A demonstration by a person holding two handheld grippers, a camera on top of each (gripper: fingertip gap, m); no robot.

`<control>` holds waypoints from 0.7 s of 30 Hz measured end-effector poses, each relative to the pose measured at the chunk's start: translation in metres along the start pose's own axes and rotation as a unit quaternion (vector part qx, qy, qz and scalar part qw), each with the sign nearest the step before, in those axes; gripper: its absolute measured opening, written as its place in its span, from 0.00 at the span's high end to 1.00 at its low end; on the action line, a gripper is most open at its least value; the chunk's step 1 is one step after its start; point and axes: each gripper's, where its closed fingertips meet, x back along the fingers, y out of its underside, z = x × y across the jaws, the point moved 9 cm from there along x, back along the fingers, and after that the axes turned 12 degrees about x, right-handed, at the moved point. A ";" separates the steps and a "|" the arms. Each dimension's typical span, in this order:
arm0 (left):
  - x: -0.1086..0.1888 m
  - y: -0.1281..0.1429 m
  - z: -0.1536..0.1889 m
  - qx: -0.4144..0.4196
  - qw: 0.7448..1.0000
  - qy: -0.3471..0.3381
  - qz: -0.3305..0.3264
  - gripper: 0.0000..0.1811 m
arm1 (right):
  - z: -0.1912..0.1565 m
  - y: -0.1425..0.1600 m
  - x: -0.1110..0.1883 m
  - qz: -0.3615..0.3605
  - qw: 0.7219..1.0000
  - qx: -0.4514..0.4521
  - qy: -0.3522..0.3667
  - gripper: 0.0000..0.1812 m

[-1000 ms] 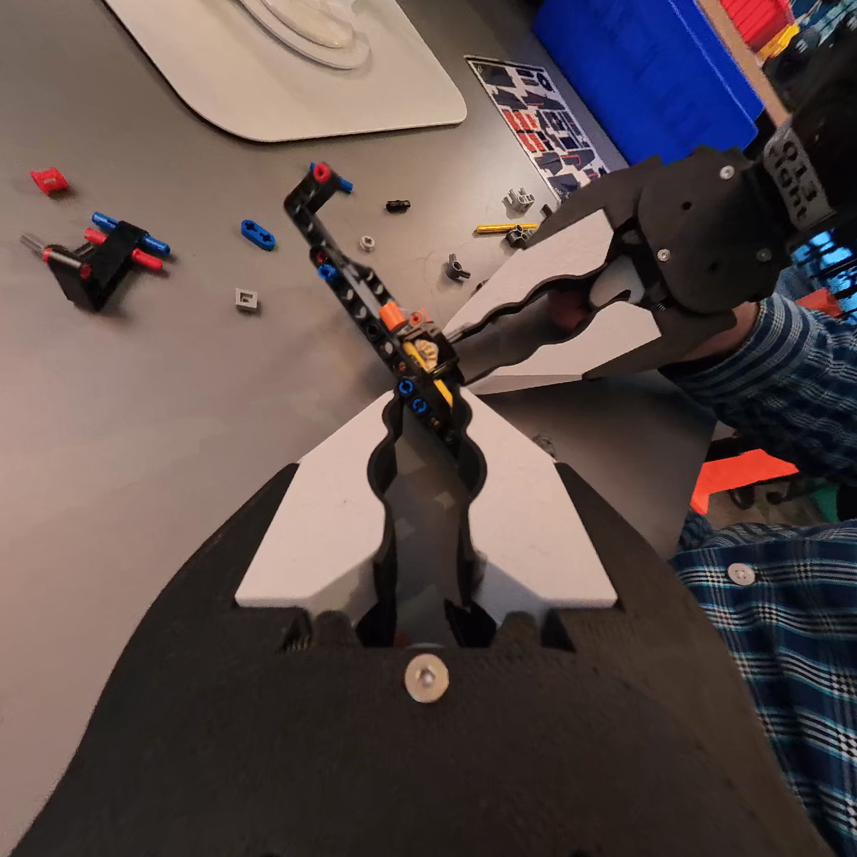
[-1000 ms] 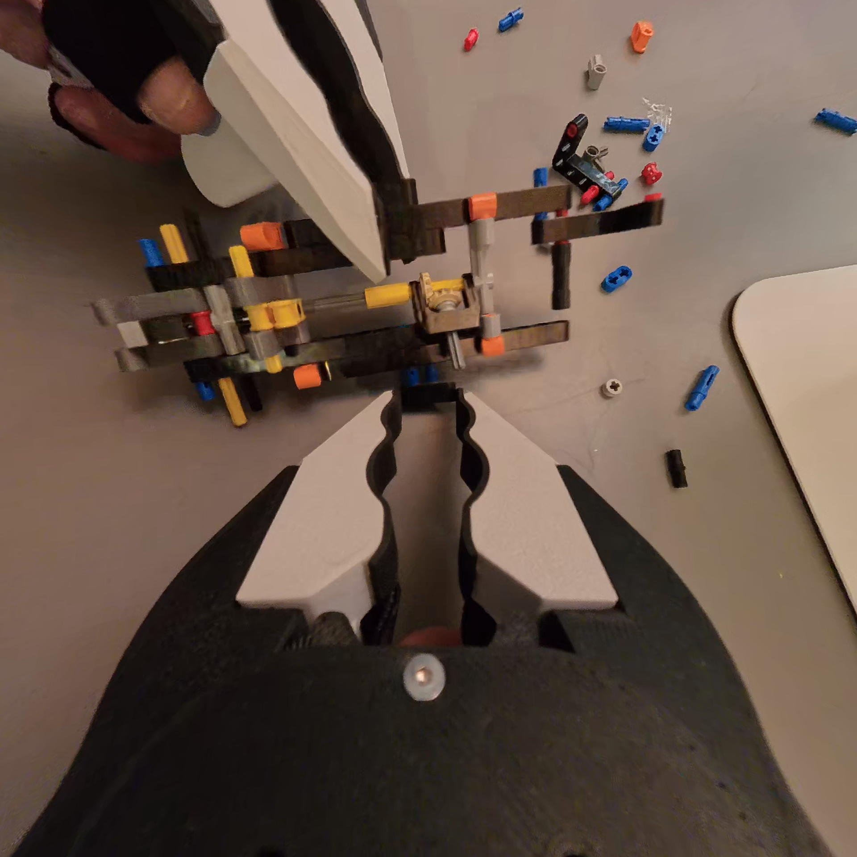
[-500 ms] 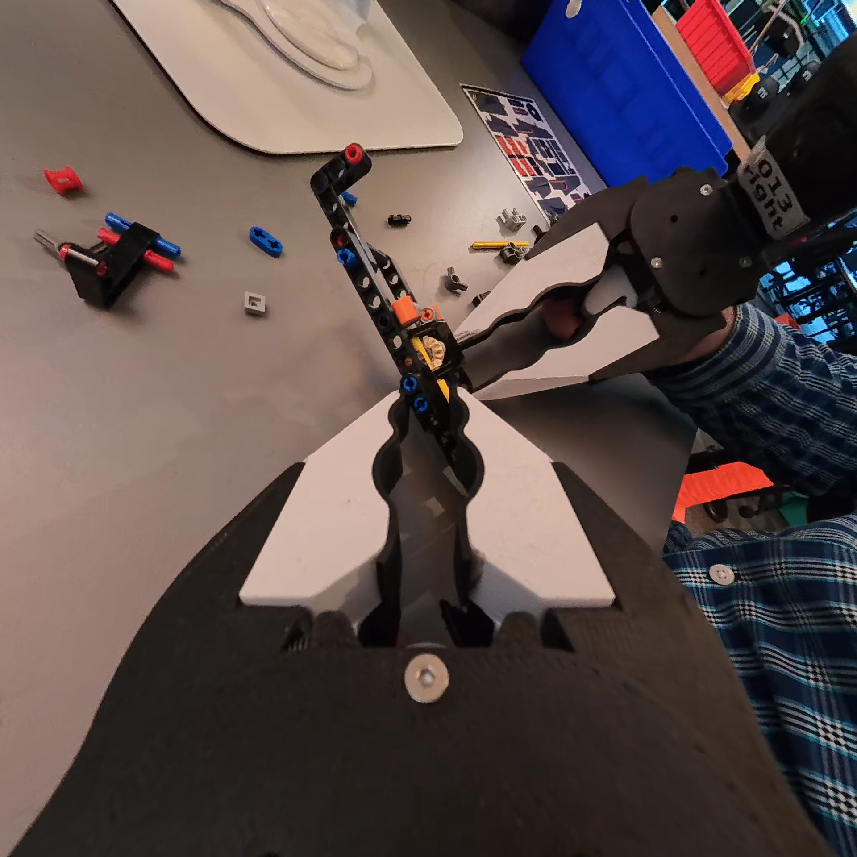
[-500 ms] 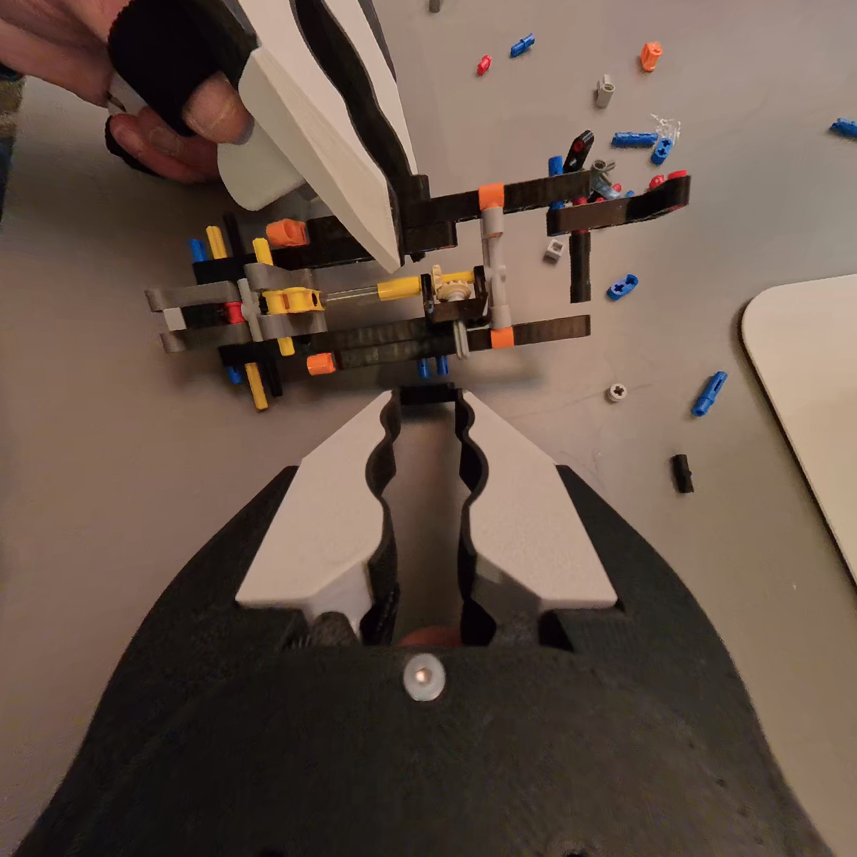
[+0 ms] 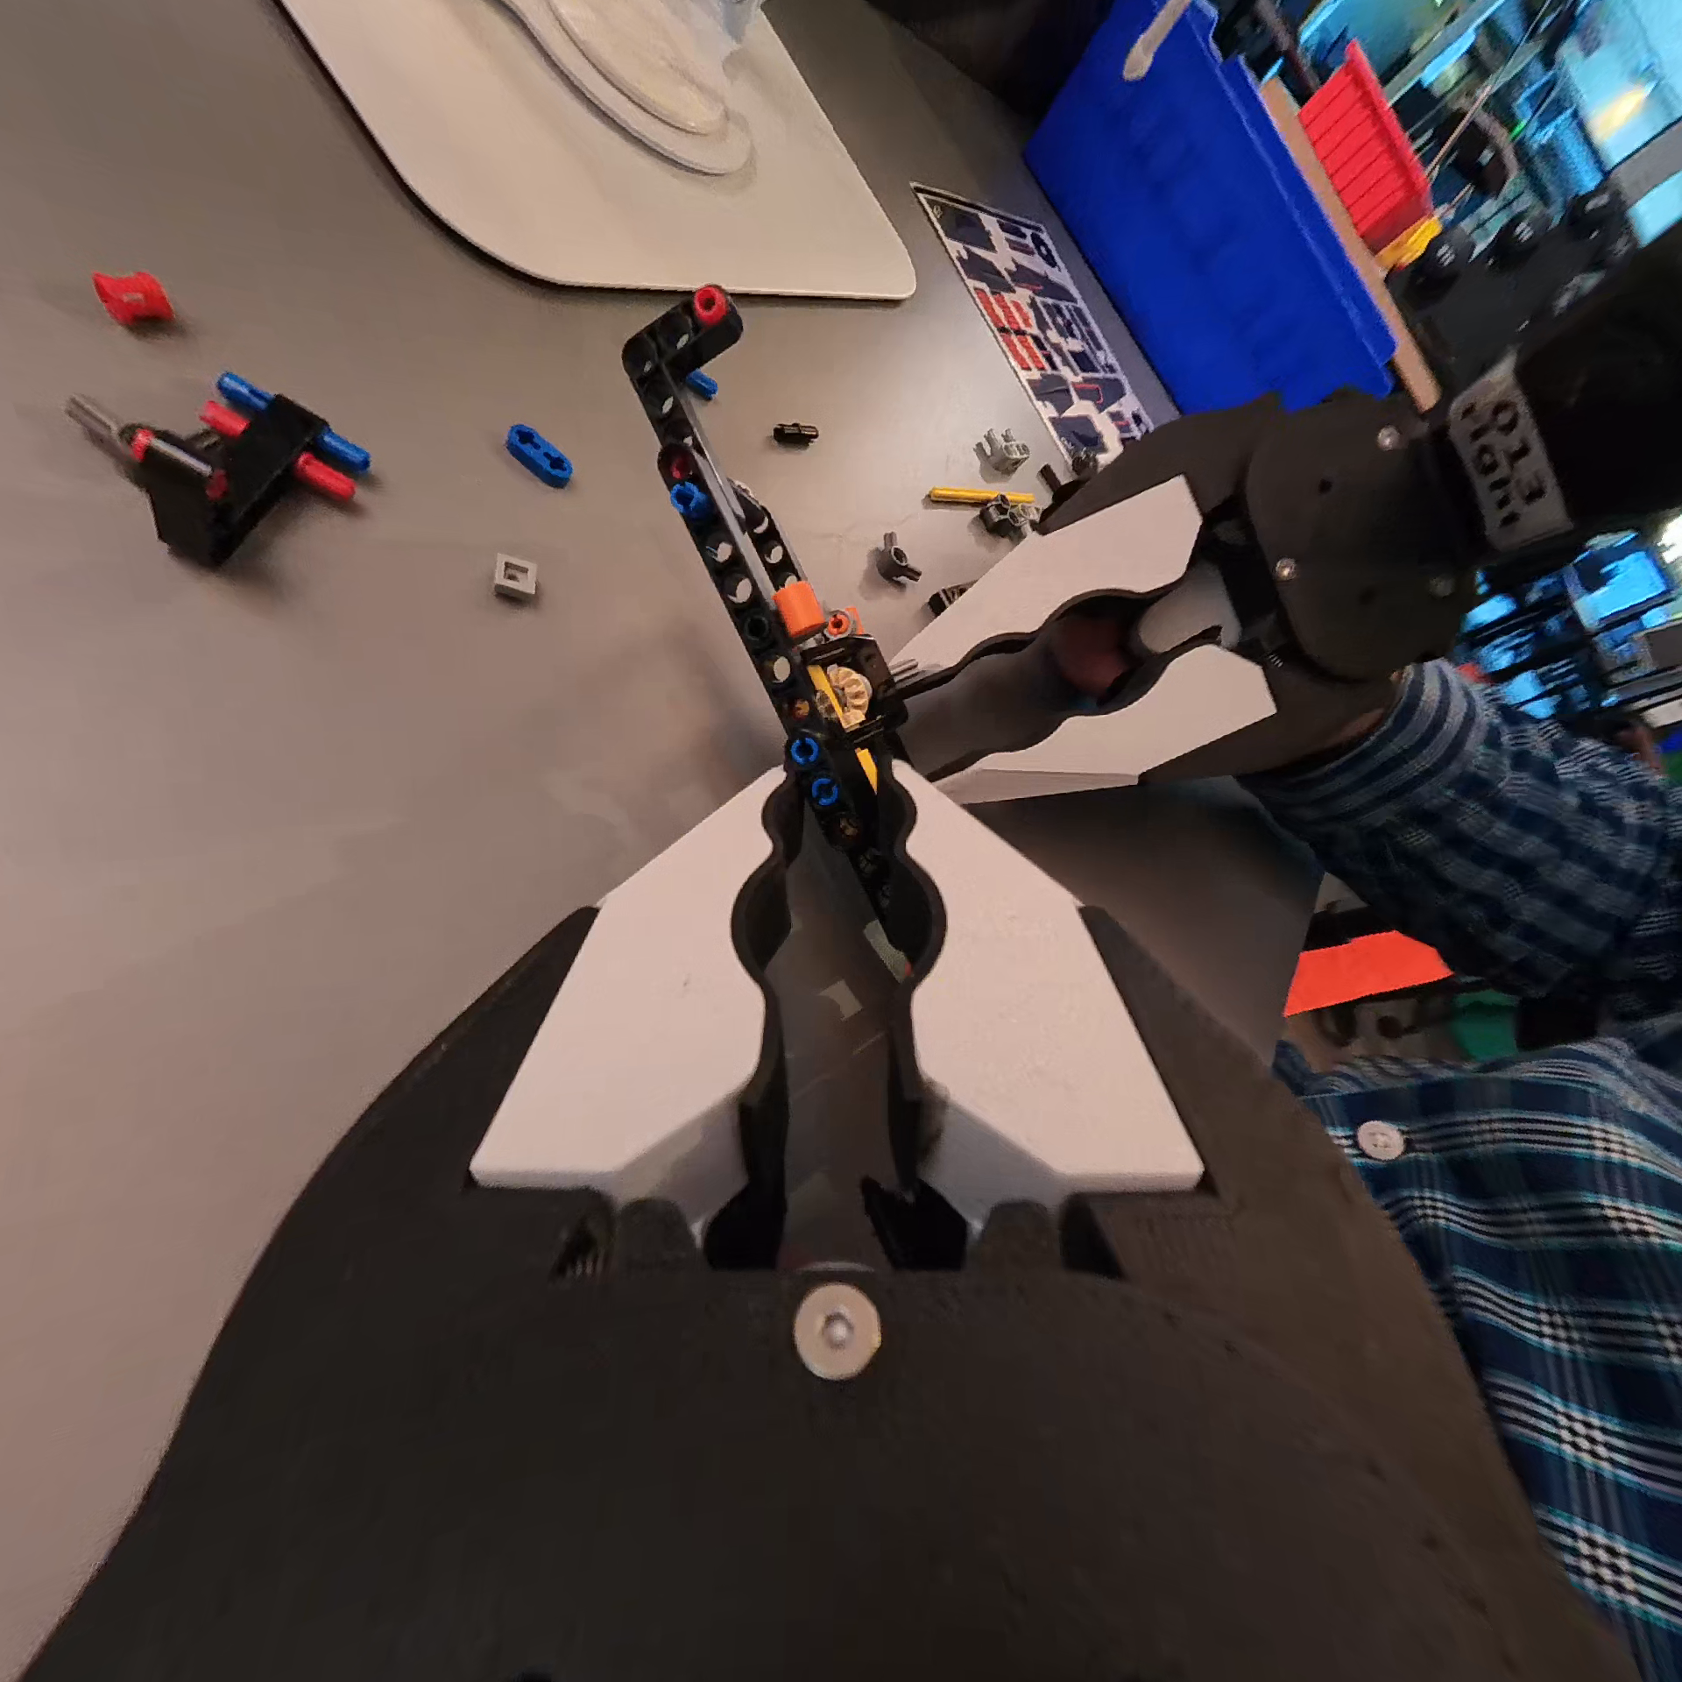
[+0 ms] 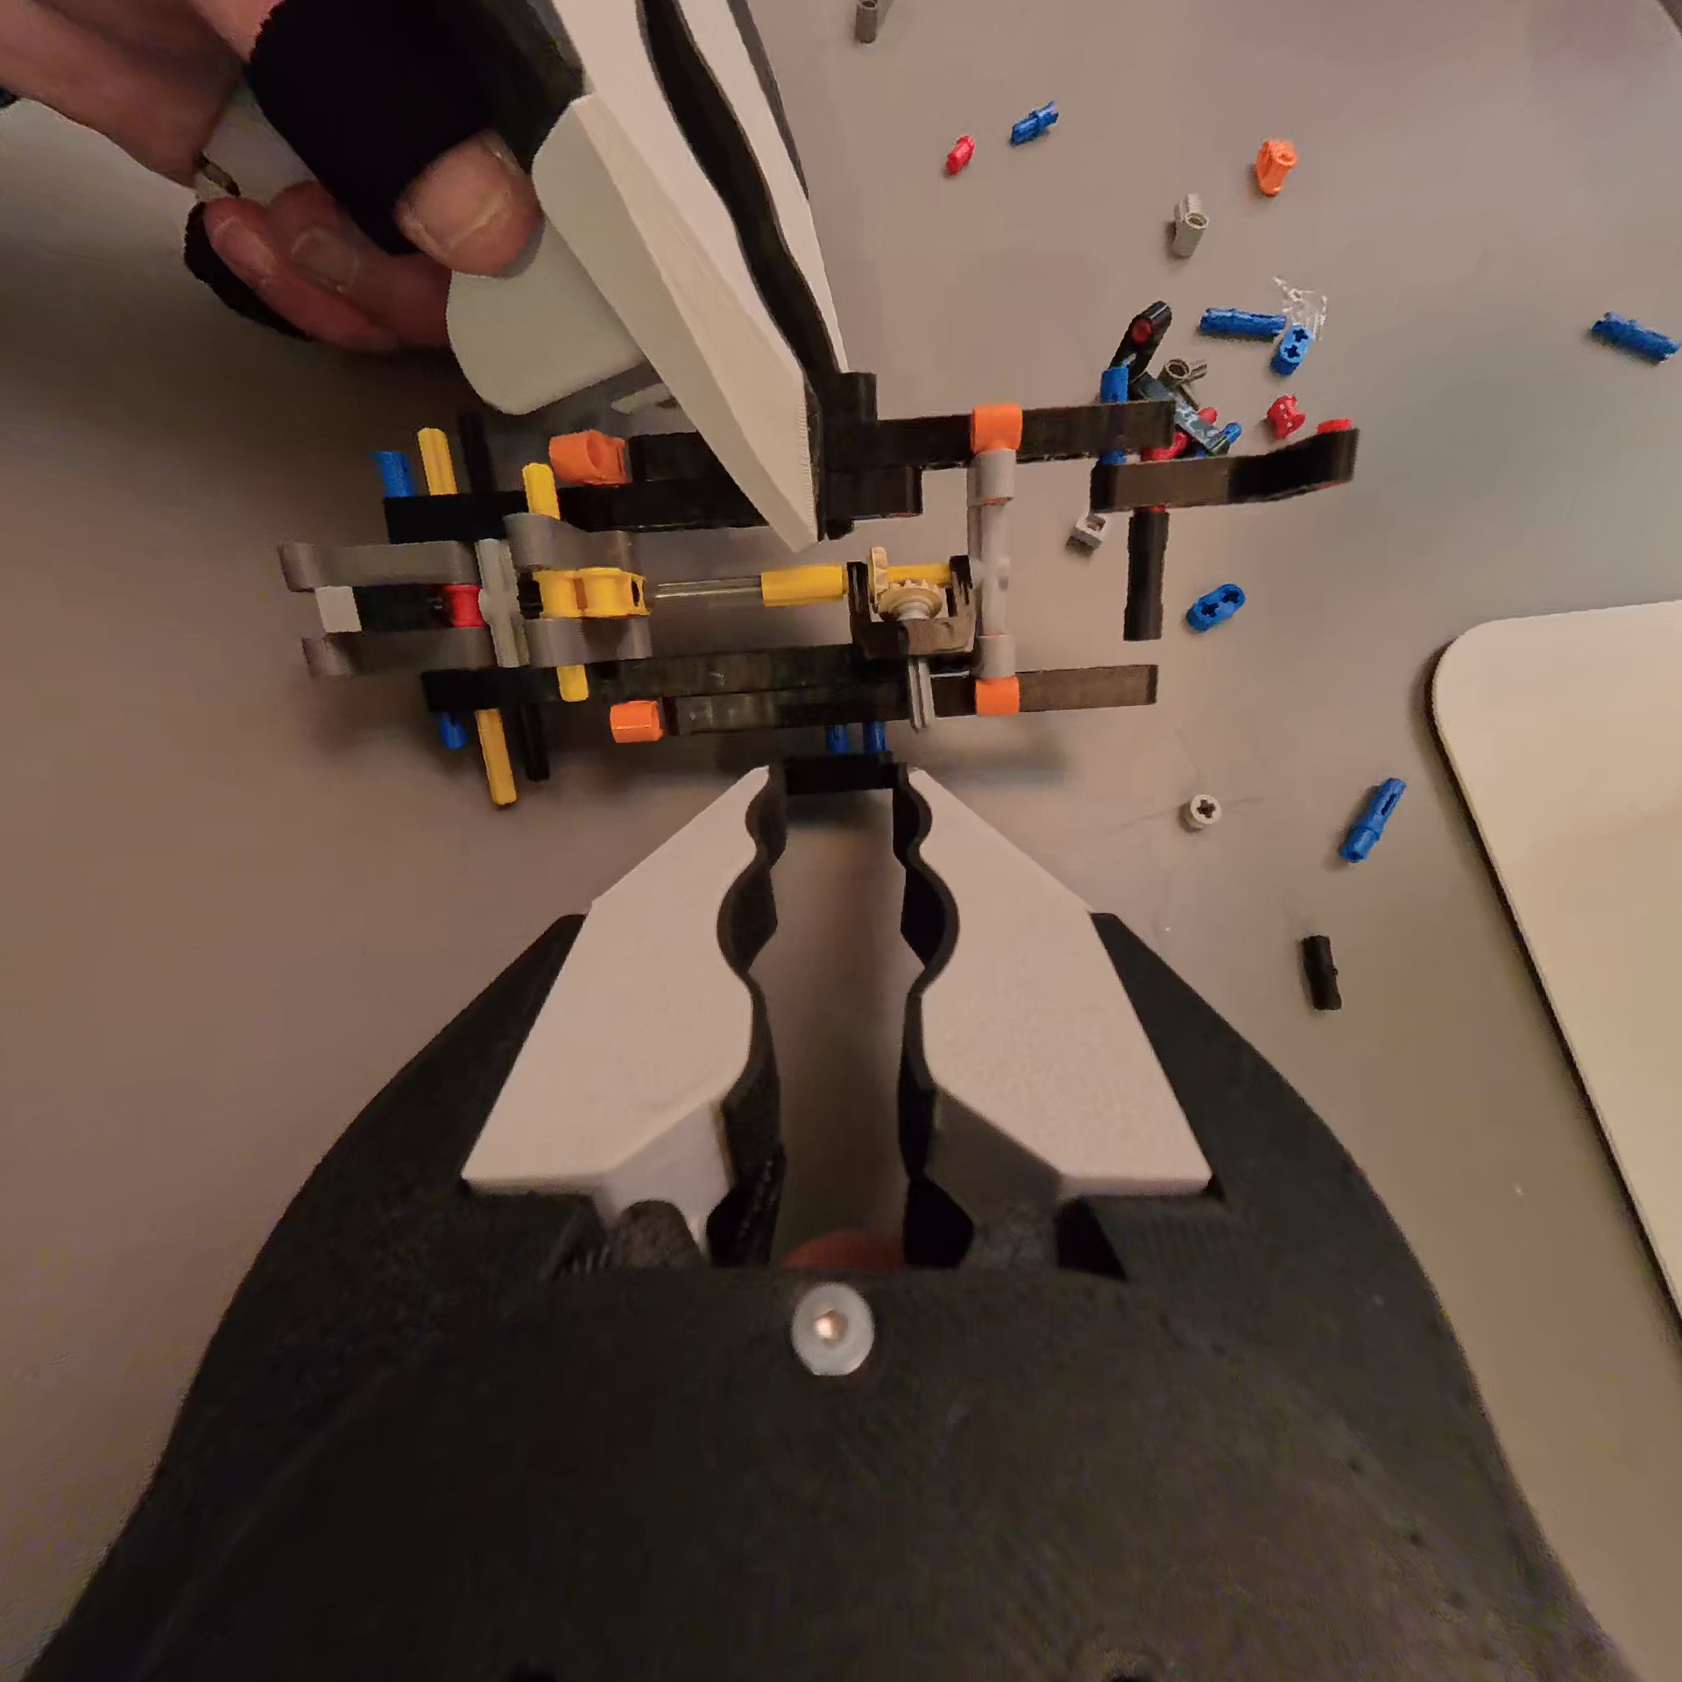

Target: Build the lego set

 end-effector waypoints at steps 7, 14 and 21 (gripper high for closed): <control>0.001 0.001 -0.007 0.038 0.999 0.019 0.007 0.93 | 0.000 -0.003 -0.002 0.007 1.000 0.008 0.006 0.89; 0.001 0.000 -0.011 0.054 0.998 0.018 -0.002 0.94 | 0.000 -0.004 -0.006 0.000 1.000 0.006 -0.004 0.89; 0.006 -0.002 -0.017 0.024 0.999 -0.027 -0.036 0.84 | 0.001 -0.003 -0.008 -0.016 1.000 0.005 -0.009 0.89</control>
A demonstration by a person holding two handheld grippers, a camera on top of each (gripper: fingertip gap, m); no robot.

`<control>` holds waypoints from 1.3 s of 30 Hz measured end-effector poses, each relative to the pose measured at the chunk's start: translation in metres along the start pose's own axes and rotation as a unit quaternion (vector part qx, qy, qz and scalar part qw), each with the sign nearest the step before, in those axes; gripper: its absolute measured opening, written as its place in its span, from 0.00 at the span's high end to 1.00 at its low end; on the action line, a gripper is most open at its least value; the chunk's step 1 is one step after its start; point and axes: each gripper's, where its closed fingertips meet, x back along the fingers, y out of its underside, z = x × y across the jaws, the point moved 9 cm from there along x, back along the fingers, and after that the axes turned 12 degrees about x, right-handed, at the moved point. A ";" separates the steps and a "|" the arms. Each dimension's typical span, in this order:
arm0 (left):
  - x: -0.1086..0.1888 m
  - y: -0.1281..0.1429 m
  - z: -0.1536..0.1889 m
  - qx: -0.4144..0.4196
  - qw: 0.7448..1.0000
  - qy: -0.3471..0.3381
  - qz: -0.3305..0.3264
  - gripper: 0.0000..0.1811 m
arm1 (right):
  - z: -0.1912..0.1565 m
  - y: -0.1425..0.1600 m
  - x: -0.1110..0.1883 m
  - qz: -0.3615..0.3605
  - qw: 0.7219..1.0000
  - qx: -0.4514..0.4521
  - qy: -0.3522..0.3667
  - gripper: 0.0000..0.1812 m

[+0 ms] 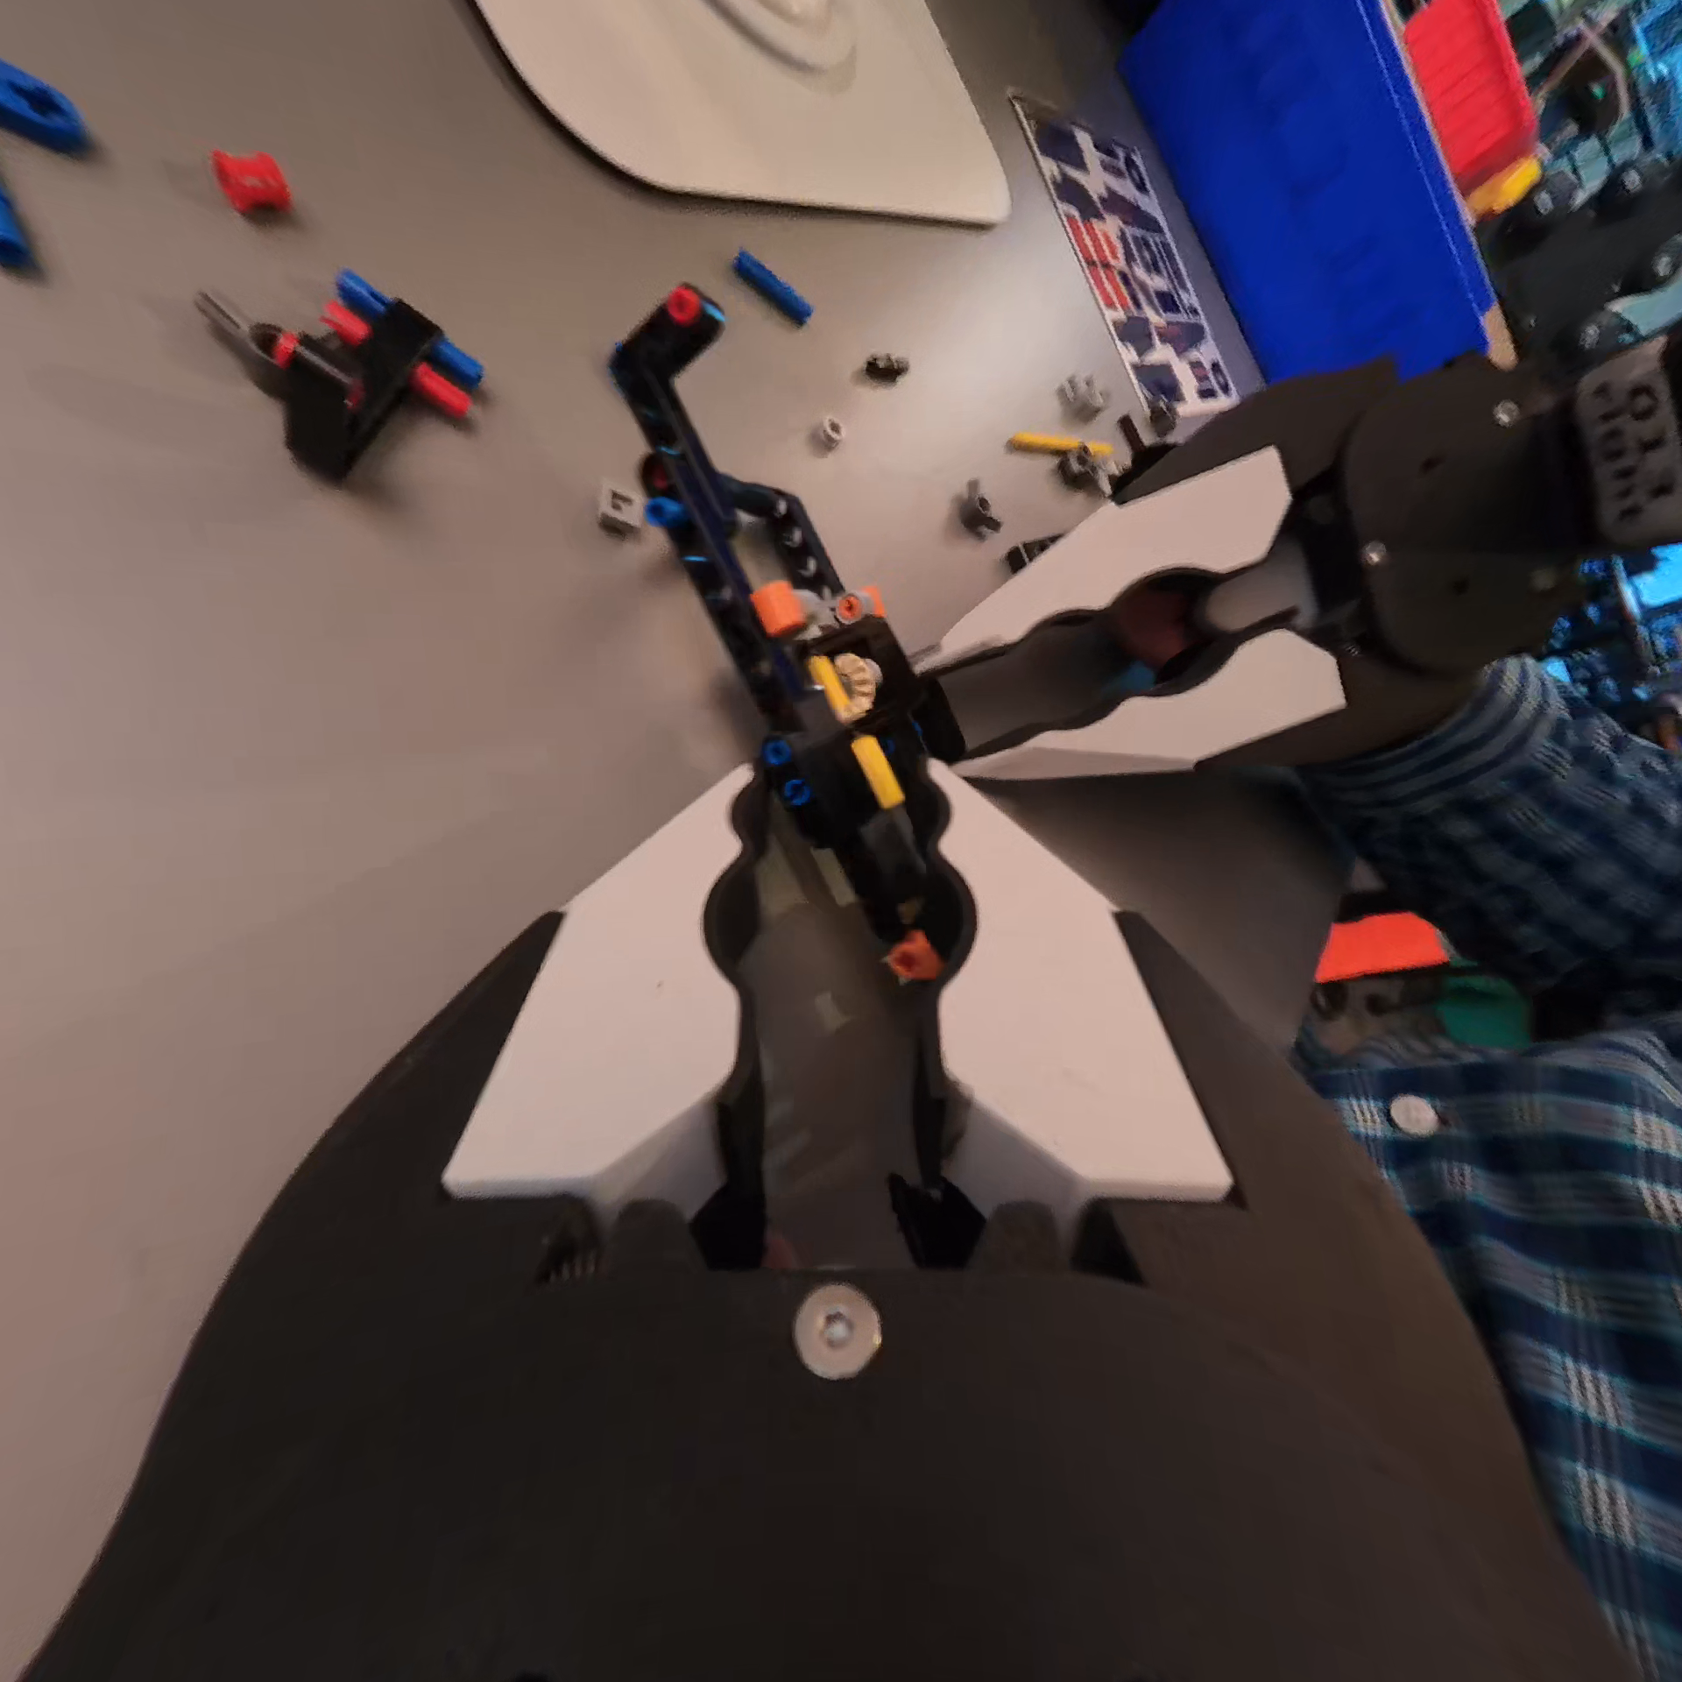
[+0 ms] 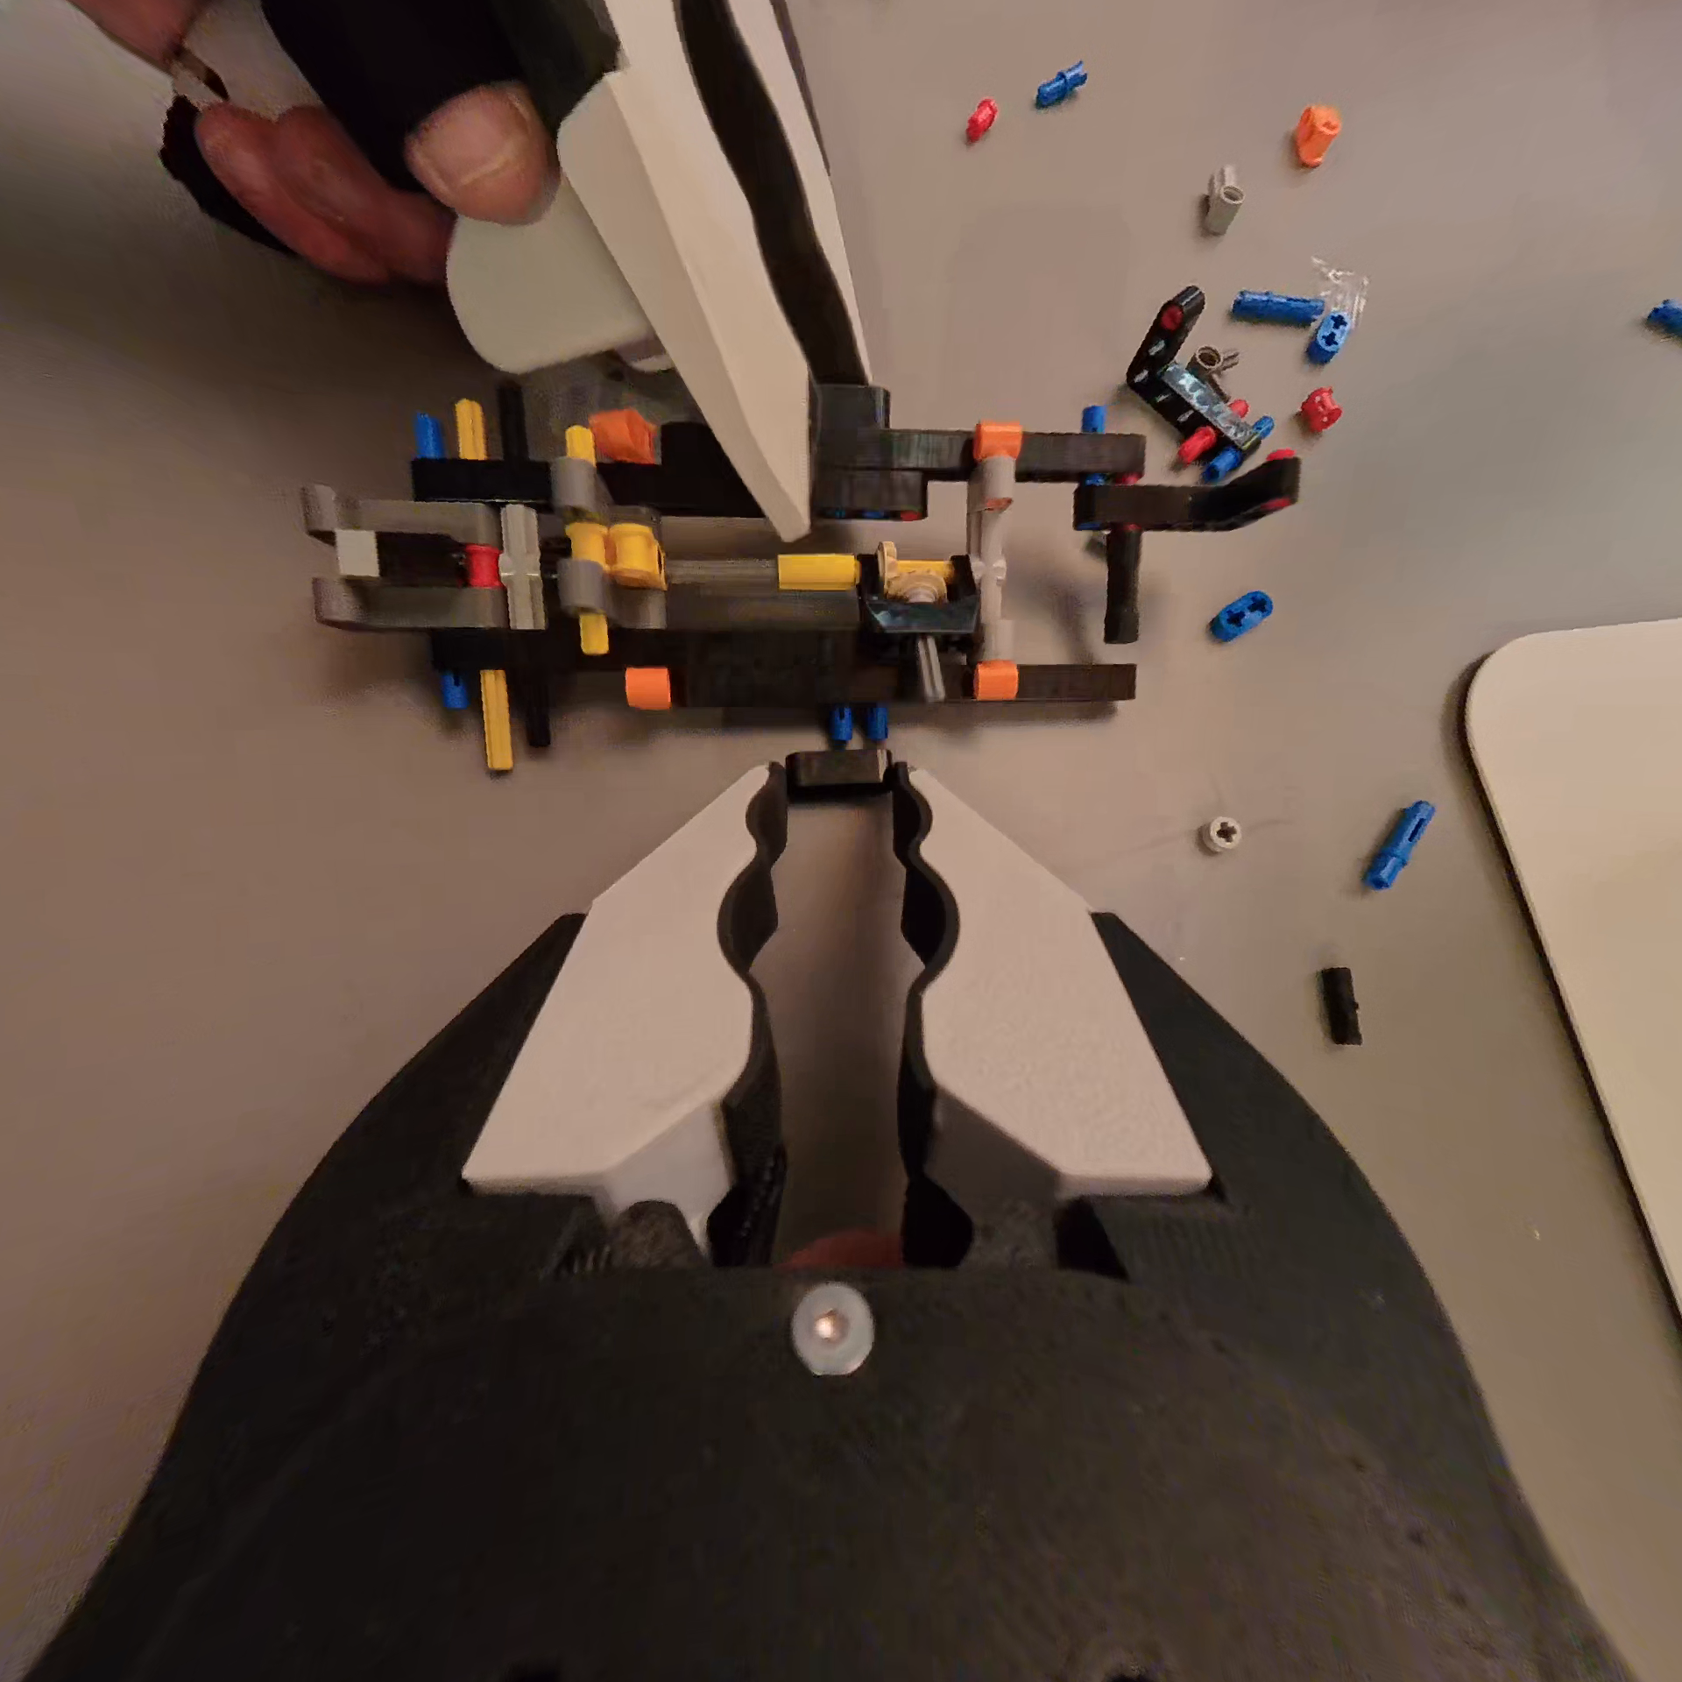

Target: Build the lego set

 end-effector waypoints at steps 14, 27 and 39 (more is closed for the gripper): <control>0.022 -0.011 -0.020 0.091 0.994 0.061 0.010 0.81 | 0.002 -0.002 -0.004 0.001 1.000 -0.006 -0.015 0.89; 0.020 -0.009 -0.021 0.086 0.995 0.038 -0.013 0.85 | 0.003 -0.002 -0.004 0.000 1.000 -0.011 -0.016 0.89; 0.035 -0.004 -0.023 0.064 0.998 -0.005 -0.008 0.83 | 0.004 0.001 0.004 -0.010 0.999 -0.026 -0.023 0.84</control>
